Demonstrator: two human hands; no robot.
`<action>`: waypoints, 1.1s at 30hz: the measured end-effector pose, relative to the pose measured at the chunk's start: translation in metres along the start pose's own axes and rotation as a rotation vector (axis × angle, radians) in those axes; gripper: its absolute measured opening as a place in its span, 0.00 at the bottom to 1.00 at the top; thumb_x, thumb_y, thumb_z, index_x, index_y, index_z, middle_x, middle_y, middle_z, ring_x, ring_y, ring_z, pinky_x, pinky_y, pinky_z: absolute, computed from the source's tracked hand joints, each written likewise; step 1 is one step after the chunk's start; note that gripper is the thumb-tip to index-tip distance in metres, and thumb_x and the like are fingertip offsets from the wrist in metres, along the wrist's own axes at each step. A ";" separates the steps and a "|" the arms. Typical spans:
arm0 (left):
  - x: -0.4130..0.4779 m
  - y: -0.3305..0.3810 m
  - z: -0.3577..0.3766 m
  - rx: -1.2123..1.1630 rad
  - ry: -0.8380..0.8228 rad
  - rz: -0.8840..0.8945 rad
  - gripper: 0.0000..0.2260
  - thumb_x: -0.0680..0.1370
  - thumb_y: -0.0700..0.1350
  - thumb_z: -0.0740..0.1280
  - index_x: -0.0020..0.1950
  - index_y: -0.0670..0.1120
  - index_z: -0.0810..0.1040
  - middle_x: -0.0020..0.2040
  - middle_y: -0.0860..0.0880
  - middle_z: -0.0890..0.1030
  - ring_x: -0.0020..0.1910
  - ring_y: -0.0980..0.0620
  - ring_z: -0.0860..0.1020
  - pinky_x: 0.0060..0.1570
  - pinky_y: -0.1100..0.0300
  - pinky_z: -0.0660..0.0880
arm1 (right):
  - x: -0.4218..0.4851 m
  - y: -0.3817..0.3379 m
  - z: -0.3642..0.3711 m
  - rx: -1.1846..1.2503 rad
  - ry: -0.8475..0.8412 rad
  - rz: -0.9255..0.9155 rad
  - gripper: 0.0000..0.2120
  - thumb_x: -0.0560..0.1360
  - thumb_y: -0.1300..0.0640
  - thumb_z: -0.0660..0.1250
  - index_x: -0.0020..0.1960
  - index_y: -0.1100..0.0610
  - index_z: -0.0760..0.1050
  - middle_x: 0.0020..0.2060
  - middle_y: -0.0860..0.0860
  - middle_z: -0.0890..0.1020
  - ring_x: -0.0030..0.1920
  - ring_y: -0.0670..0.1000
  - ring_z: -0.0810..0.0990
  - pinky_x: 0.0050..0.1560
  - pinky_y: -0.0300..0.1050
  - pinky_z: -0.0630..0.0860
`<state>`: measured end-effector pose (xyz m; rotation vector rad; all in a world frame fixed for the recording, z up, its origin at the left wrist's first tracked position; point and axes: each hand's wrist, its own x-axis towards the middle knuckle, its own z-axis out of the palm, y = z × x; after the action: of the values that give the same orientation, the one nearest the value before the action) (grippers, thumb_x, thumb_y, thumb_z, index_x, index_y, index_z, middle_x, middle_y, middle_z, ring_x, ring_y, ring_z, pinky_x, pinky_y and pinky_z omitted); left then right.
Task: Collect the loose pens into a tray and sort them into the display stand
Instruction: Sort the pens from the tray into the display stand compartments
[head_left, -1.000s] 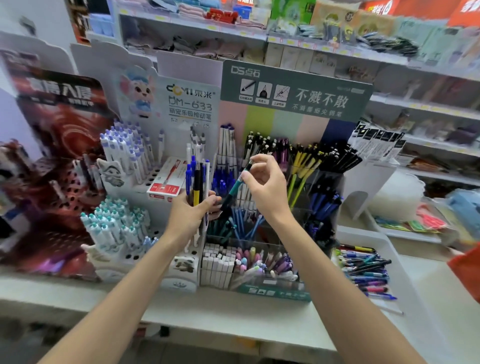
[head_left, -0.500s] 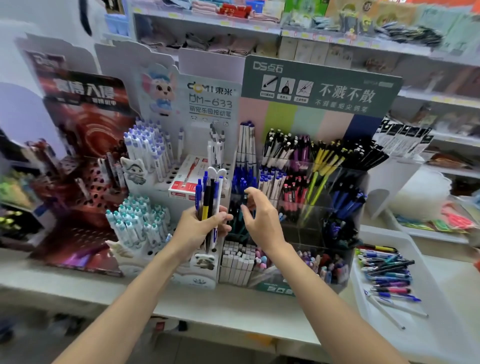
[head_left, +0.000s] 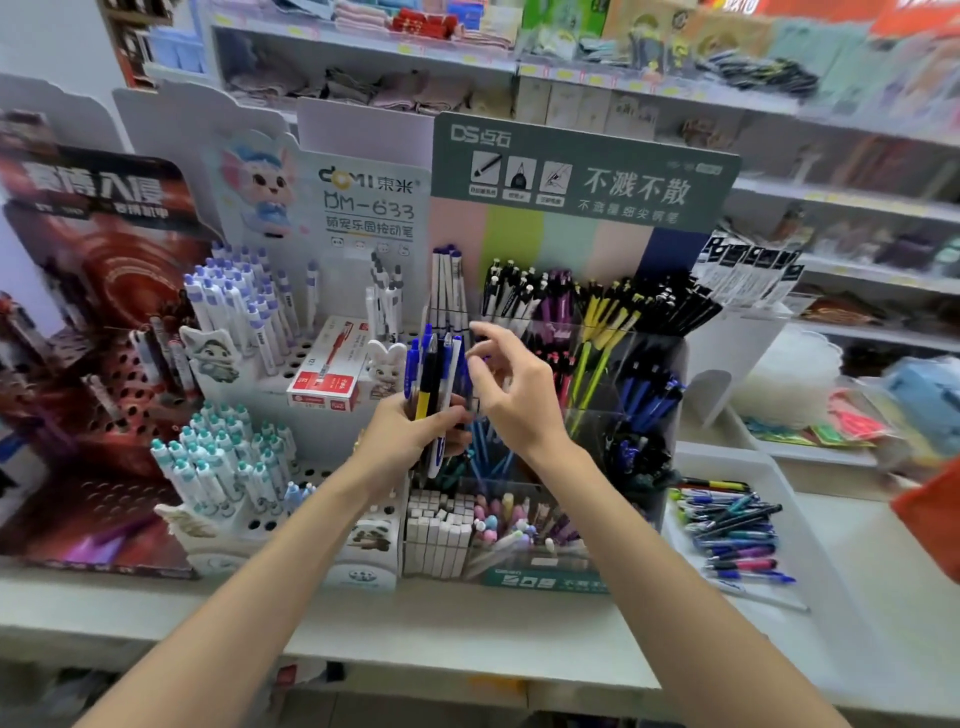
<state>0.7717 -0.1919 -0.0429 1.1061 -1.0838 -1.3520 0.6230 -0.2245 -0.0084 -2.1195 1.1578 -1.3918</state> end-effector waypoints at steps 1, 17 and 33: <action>0.004 0.003 0.005 0.017 -0.008 0.021 0.08 0.79 0.39 0.69 0.56 0.38 0.80 0.48 0.41 0.86 0.47 0.43 0.85 0.48 0.53 0.82 | 0.007 -0.003 -0.003 0.021 -0.017 0.013 0.17 0.79 0.63 0.65 0.67 0.59 0.74 0.44 0.48 0.81 0.43 0.45 0.79 0.44 0.33 0.76; 0.047 0.061 0.000 0.024 0.124 0.216 0.07 0.79 0.45 0.69 0.54 0.43 0.80 0.43 0.45 0.86 0.31 0.54 0.80 0.33 0.63 0.78 | 0.136 -0.026 -0.038 0.090 0.439 -0.124 0.17 0.75 0.69 0.66 0.63 0.62 0.69 0.38 0.46 0.78 0.39 0.42 0.79 0.43 0.39 0.80; 0.051 0.058 -0.003 -0.030 0.130 0.182 0.08 0.79 0.44 0.69 0.49 0.39 0.80 0.40 0.46 0.84 0.32 0.55 0.80 0.33 0.64 0.77 | 0.113 -0.008 -0.020 -0.153 0.035 -0.115 0.12 0.76 0.59 0.69 0.58 0.59 0.81 0.46 0.51 0.84 0.47 0.50 0.80 0.53 0.43 0.76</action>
<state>0.7818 -0.2460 0.0112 1.0331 -1.0391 -1.1347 0.6294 -0.3057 0.0729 -2.3095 1.2073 -1.4365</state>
